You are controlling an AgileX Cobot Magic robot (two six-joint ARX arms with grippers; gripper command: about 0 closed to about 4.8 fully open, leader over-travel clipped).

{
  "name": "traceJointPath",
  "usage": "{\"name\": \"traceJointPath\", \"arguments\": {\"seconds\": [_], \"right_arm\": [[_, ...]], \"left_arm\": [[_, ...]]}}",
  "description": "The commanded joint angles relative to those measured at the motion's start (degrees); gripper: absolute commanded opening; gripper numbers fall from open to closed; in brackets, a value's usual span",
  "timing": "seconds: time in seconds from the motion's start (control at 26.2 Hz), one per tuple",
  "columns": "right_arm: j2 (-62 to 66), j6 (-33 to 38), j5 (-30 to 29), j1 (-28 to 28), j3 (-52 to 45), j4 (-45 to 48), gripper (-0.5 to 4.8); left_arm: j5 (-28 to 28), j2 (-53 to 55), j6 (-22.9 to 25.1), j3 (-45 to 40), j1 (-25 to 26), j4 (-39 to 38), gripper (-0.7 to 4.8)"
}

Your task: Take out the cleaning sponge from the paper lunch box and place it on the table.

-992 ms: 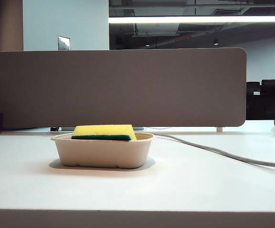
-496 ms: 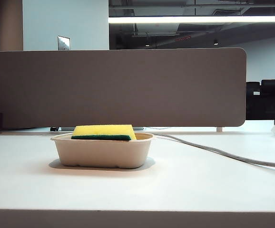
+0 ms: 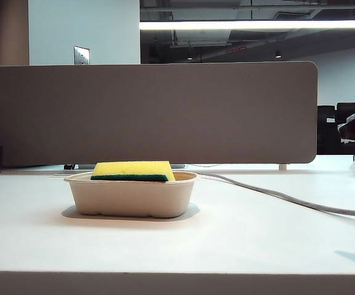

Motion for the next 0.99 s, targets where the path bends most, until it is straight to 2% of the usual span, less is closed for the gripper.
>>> {"name": "traceJointPath", "arguments": {"seconds": [0.04,0.08,0.11,0.15,0.19,0.23,0.27,0.31,0.34,0.42,0.5,0.65,0.69,0.76,0.8,0.84,0.99], "right_arm": [[-0.07,0.02,-0.04,0.04,0.04,0.87,-0.05],[-0.07,0.02,-0.04,0.04,0.04,0.85,-0.05],[-0.07,0.02,-0.04,0.04,0.04,0.87,-0.05],[-0.07,0.02,-0.04,0.04,0.04,0.87,-0.05],[-0.04,0.02,-0.04,0.04,0.04,0.85,-0.05],[-0.07,0.02,-0.04,0.04,0.04,0.87,-0.05],[-0.07,0.02,-0.02,0.04,0.04,0.85,-0.05],[-0.07,0.02,-0.04,0.04,0.04,0.85,-0.05],[-0.09,0.02,-0.07,0.04,0.04,0.87,-0.05],[-0.09,0.02,-0.04,0.04,0.04,0.87,-0.05],[-0.28,0.02,-0.11,0.02,0.04,0.83,-0.05],[-2.14,0.02,-0.09,0.02,0.04,0.85,-0.05],[-2.25,0.02,-0.07,0.02,0.04,0.94,-0.05],[-2.25,0.02,0.07,-0.02,0.04,0.96,-0.05],[-2.23,0.02,-0.11,-0.02,0.04,0.87,-0.05],[-2.23,0.02,-0.07,-0.02,0.04,0.85,-0.05],[-2.21,0.02,0.07,0.00,0.04,0.85,-0.05]], "left_arm": [[-0.15,3.96,0.85,4.96,-1.22,1.44,4.66],[0.50,6.36,3.34,6.84,-1.55,0.50,4.65],[1.68,11.76,9.03,11.13,-1.97,-3.28,4.66],[2.56,14.62,11.96,13.22,-2.23,-5.16,4.66],[4.11,21.79,18.97,17.66,-3.19,-8.44,4.66],[4.66,24.96,21.94,19.56,-3.82,-9.55,4.66],[6.49,32.41,29.27,23.56,-5.77,-11.54,4.66],[6.95,36.30,34.03,25.75,-7.04,-12.94,4.66],[6.27,42.56,41.05,28.96,-9.33,-15.23,4.66],[4.22,52.35,48.81,33.20,-12.92,-16.87,4.66],[1.16,61.46,53.86,36.85,-15.39,-17.68,4.66],[-1.88,74.64,59.04,41.35,-18.45,-17.79,4.56],[-2.73,75.95,59.01,41.59,-18.60,-17.31,4.53],[-4.92,79.01,58.80,41.68,-18.71,-15.21,4.04],[-5.20,80.48,58.77,41.68,-18.69,-14.23,3.57],[-5.44,81.07,58.77,41.68,-18.67,-13.64,3.36],[-8.00,82.09,58.27,41.68,-18.67,-10.75,3.31]]}}
